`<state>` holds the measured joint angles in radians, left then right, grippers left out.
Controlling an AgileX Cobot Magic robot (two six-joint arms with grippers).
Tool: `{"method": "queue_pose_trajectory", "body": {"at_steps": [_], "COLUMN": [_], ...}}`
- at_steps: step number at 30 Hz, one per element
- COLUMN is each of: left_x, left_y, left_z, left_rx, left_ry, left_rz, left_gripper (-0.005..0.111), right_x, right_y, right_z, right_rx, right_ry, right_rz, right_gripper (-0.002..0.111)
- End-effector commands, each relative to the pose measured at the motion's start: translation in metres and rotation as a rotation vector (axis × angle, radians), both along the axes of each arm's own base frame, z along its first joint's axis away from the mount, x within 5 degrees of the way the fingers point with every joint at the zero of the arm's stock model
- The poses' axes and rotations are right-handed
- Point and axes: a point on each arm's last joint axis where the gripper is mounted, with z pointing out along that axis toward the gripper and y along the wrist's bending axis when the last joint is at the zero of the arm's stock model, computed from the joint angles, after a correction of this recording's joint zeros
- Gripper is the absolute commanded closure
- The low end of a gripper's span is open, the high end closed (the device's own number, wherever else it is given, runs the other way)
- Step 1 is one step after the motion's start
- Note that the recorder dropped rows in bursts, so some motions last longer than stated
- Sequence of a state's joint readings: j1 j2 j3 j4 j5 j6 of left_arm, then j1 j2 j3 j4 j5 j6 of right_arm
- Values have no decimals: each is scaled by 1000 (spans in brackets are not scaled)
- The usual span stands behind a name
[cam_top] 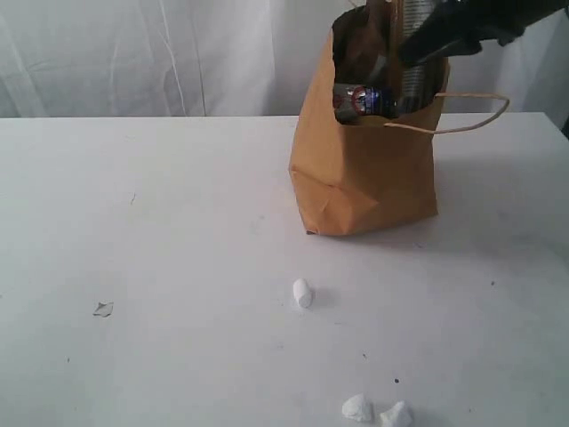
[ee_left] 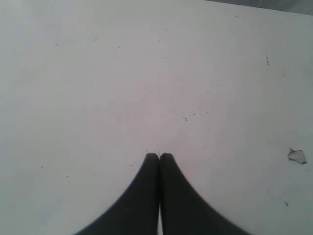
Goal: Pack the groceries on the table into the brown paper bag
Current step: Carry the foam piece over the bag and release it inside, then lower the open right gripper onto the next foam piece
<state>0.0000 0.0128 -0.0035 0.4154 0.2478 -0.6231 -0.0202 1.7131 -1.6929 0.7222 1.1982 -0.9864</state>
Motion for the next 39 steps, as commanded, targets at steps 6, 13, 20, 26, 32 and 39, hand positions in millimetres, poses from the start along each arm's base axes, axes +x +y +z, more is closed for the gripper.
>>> {"method": "queue_pose_trajectory", "body": {"at_steps": [6,13,20,26,32,39], "left_x": [0,0,0,0,0,0], "left_y": [0,0,0,0,0,0], "left_z": [-1,-1,-1,-1,-1,-1], "left_rx": [4,4,4,4,4,4], "left_ry": [8,8,8,8,8,8], "left_rz": [-1,-1,-1,-1,-1,-1], "left_gripper": [107,107,107,107,107,107], "right_x": [-70,-105,-131,-159,-168,-178], "right_y": [-22,-21,-2,33,47,61], "right_z": [65,32,-58,-102,-128,-154], "right_rx": [-20,-36,-159,-265,-303,-328], "right_ry": [51,167,417,483,439,405], "right_rz": [-416,-427,-258,2,36,76], "right_gripper": [53,62,65,67,57,47]}}
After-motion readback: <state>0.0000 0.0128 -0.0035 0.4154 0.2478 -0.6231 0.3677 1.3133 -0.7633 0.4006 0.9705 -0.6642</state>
